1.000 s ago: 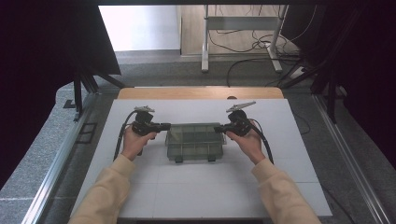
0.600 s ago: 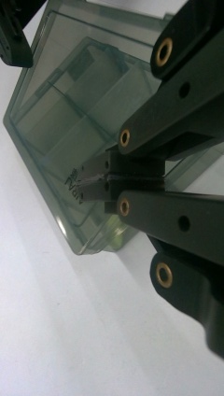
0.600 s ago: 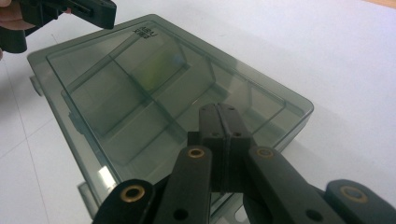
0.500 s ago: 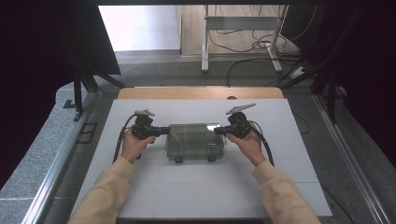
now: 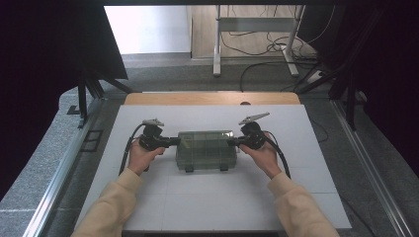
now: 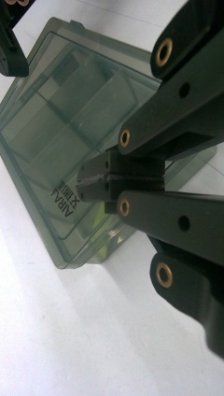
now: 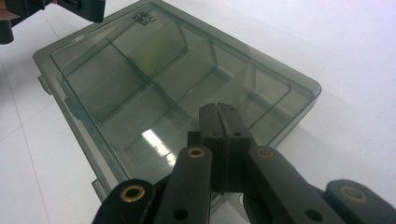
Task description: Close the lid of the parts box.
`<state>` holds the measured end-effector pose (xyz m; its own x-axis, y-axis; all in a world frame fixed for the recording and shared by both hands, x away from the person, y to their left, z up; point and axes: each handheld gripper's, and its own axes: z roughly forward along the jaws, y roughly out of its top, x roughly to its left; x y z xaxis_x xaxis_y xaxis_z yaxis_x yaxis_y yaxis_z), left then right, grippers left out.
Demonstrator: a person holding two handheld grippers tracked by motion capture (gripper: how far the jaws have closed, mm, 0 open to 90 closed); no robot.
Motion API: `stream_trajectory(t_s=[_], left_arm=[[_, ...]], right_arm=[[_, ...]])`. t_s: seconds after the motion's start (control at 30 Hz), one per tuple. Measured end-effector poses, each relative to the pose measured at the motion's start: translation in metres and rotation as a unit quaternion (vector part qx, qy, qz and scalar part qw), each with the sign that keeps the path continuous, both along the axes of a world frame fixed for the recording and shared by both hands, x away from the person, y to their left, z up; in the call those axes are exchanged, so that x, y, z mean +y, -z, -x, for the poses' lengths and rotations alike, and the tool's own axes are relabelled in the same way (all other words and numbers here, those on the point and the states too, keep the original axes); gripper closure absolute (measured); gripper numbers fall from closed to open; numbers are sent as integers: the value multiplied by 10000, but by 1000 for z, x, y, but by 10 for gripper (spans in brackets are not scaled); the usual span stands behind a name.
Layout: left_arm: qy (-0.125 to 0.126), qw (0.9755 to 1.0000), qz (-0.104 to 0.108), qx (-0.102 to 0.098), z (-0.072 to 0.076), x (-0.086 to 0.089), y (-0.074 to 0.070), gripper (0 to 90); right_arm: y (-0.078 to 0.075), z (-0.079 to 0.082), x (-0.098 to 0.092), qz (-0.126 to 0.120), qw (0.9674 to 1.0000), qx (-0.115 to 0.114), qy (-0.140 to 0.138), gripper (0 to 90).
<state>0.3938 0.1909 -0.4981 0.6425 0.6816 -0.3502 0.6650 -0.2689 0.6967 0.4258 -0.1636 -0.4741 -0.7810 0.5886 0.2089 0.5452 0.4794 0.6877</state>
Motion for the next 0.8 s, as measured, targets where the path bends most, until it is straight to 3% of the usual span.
stream_trajectory(t_s=[0.8], left_arm=[[161, 9997, -134, 95, 9, -2, 6, 898]], right_arm=[[10, 10, 0, 78, 9999, 114, -85, 900]])
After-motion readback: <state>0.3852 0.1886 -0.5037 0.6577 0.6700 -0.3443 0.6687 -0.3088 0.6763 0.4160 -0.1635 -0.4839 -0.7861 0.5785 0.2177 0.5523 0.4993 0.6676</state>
